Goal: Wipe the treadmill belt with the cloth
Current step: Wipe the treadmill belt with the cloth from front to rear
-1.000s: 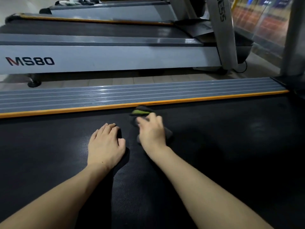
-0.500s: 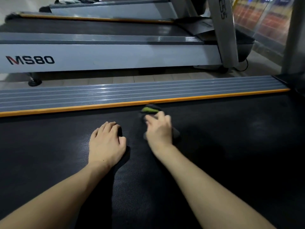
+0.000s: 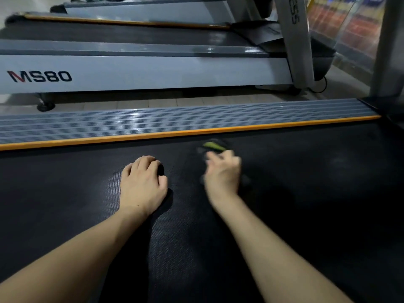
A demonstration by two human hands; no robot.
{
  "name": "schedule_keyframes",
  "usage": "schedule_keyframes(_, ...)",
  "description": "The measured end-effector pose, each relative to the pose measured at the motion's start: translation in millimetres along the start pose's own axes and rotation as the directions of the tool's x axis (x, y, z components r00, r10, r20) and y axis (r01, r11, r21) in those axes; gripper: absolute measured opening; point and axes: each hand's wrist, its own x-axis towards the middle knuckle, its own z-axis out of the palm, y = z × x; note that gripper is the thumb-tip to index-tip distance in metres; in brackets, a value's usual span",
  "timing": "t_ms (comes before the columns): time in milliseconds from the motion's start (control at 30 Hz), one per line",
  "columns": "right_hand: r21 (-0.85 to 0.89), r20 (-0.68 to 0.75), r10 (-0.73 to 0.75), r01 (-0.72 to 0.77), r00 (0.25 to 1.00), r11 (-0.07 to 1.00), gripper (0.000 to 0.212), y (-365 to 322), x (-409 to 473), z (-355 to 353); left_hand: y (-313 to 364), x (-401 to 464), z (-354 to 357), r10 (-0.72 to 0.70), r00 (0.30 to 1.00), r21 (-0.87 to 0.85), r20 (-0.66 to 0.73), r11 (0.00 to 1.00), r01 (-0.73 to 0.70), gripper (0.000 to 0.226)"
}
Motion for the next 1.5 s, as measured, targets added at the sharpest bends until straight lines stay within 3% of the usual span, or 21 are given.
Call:
schedule_keyframes(67, 0.1, 0.121, -0.166, 0.155, 0.979, 0.983, 0.017, -39, -22, 8, -5, -1, -5, -0.04, 0.999, -0.065, -0.02, 0.997, 0.039, 0.04)
schedule_keyframes(167, 0.093, 0.145, -0.307, 0.296, 0.941, 0.951, 0.021, -4, -14, -11, -16, -4, -15, -0.024, 0.999, -0.098, 0.023, 0.995, 0.026, 0.04)
schedule_keyframes(200, 0.028, 0.131, -0.275, 0.274, 0.952, 0.961, 0.021, 23, -7, -22, -20, -7, -20, 0.018, 0.999, -0.08, 0.031, 0.997, -0.016, 0.04)
schedule_keyframes(300, -0.135, 0.031, 0.007, -0.003, 1.0, 0.991, 0.024, 95, 10, -59, -30, -26, -32, 0.097, 0.994, -0.042, 0.039, 0.995, -0.096, 0.039)
schedule_keyframes(367, -0.132, 0.001, 0.191, -0.189, 0.982, 0.973, 0.025, 91, 9, -58, -36, -45, -37, 0.084, 0.994, -0.001, 0.067, 0.996, -0.084, 0.044)
schedule_keyframes(433, -0.023, 0.002, 0.328, -0.328, 0.945, 0.944, 0.018, 42, 1, -38, -39, -61, -35, 0.047, 0.994, 0.028, 0.101, 0.998, -0.05, 0.049)
schedule_keyframes(467, 0.05, 0.029, 0.29, -0.292, 0.956, 0.955, 0.014, 8, -7, -25, -40, -66, -34, 0.034, 0.993, 0.033, 0.11, 0.999, -0.038, 0.051)
schedule_keyframes(567, 0.065, 0.188, -0.143, 0.133, 0.972, 0.989, 0.011, -78, -51, 6, -40, -70, -30, 0.007, 0.994, 0.039, 0.105, 0.999, -0.011, 0.055)
schedule_keyframes(667, 0.111, 0.186, -0.347, 0.331, 0.919, 0.937, 0.018, -60, -41, -3, -38, -68, -30, 0.029, 0.995, 0.032, 0.09, 0.999, -0.032, 0.054)
schedule_keyframes(733, 0.013, 0.125, -0.265, 0.266, 0.956, 0.964, 0.021, -6, -21, -17, -39, -68, -31, 0.055, 0.996, 0.012, 0.069, 0.998, -0.056, 0.052)
schedule_keyframes(833, -0.125, 0.04, 0.017, -0.012, 0.999, 0.992, 0.023, 79, 3, -53, -36, -66, -30, 0.096, 0.994, -0.005, 0.059, 0.995, -0.096, 0.051)
schedule_keyframes(900, -0.145, -0.038, 0.192, -0.196, 0.981, 0.97, 0.023, 83, 3, -55, -37, -64, -29, 0.107, 0.992, -0.032, 0.068, 0.994, -0.105, 0.051)
schedule_keyframes(967, -0.107, -0.087, 0.315, -0.323, 0.945, 0.94, 0.022, 40, -6, -35, -38, -64, -29, 0.117, 0.989, -0.064, 0.084, 0.992, -0.112, 0.053)
schedule_keyframes(1000, -0.046, -0.058, 0.279, -0.282, 0.959, 0.958, 0.022, 9, -15, -21, -39, -64, -29, 0.119, 0.989, -0.071, 0.089, 0.991, -0.113, 0.055)
schedule_keyframes(1067, 0.038, 0.064, 0.003, -0.006, 0.998, 0.999, 0.02, -56, -44, 0, -40, -64, -29, 0.125, 0.988, -0.07, 0.094, 0.99, -0.119, 0.057)
schedule_keyframes(1100, 0.075, 0.147, -0.148, 0.138, 0.978, 0.988, 0.02, -76, -59, 6, -40, -63, -29, 0.128, 0.987, -0.067, 0.093, 0.99, -0.122, 0.058)
schedule_keyframes(1200, 0.158, 0.191, -0.382, 0.355, 0.904, 0.921, 0.025, -49, -50, -7, -41, -64, -30, 0.138, 0.985, -0.055, 0.106, 0.99, -0.132, 0.058)
schedule_keyframes(1267, 0.019, 0.144, -0.3, 0.3, 0.943, 0.954, 0.025, 12, -23, -26, -43, -64, -31, 0.132, 0.985, -0.066, 0.111, 0.99, -0.125, 0.057)
schedule_keyframes(1367, -0.138, 0.003, 0.062, -0.061, 0.998, 0.989, 0.025, 103, 5, -66, -42, -63, -29, 0.125, 0.985, -0.073, 0.119, 0.99, -0.117, 0.056)
schedule_keyframes(1433, -0.19, -0.043, 0.208, -0.212, 0.977, 0.959, 0.028, 107, 4, -69, -41, -63, -29, 0.127, 0.985, -0.078, 0.118, 0.99, -0.118, 0.055)
schedule_keyframes(1500, -0.191, -0.031, 0.23, -0.231, 0.973, 0.954, 0.027, 66, -6, -50, -41, -64, -30, 0.122, 0.987, -0.093, 0.108, 0.989, -0.112, 0.055)
